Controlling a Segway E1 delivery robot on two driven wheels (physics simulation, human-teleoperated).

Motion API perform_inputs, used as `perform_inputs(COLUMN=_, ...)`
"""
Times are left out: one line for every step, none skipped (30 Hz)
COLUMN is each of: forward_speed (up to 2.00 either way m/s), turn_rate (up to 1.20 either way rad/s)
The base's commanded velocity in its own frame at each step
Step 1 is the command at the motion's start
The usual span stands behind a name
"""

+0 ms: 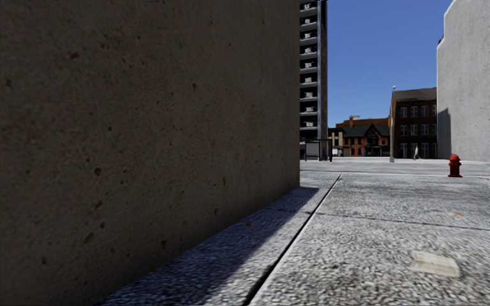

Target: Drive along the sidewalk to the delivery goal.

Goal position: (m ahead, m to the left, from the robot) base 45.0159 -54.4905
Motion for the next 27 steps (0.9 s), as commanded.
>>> perform_inputs(forward_speed=2.0, turn_rate=-0.44)
perform_inputs(forward_speed=2.0, turn_rate=-0.44)
perform_inputs(forward_speed=2.0, turn_rate=-0.44)
perform_inputs(forward_speed=2.0, turn_rate=-0.44)
perform_inputs(forward_speed=2.0, turn_rate=-0.44)
perform_inputs(forward_speed=2.0, turn_rate=-0.44)
perform_inputs(forward_speed=2.0, turn_rate=-0.44)
perform_inputs(forward_speed=2.0, turn_rate=-0.44)
perform_inputs(forward_speed=2.0, turn_rate=-0.44)
perform_inputs(forward_speed=2.0, turn_rate=-0.44)
perform_inputs(forward_speed=2.0, turn_rate=-0.44)
perform_inputs(forward_speed=2.0, turn_rate=-0.44)
perform_inputs(forward_speed=2.0, turn_rate=-0.44)
perform_inputs(forward_speed=2.0, turn_rate=-0.44)
perform_inputs(forward_speed=2.0, turn_rate=-0.44)
perform_inputs(forward_speed=2.0, turn_rate=-0.44)
perform_inputs(forward_speed=2.0, turn_rate=-0.44)
perform_inputs(forward_speed=2.0, turn_rate=-0.44)
perform_inputs(forward_speed=2.0, turn_rate=-0.44)
perform_inputs(forward_speed=2.0, turn_rate=-0.44)
perform_inputs(forward_speed=2.0, turn_rate=-0.44)
perform_inputs(forward_speed=2.0, turn_rate=-0.44)
perform_inputs(forward_speed=2.0, turn_rate=-0.44)
perform_inputs(forward_speed=2.0, turn_rate=-0.44)
perform_inputs(forward_speed=2.0, turn_rate=-0.44)
perform_inputs(forward_speed=2.0, turn_rate=-0.44)
perform_inputs(forward_speed=2.0, turn_rate=-0.44)
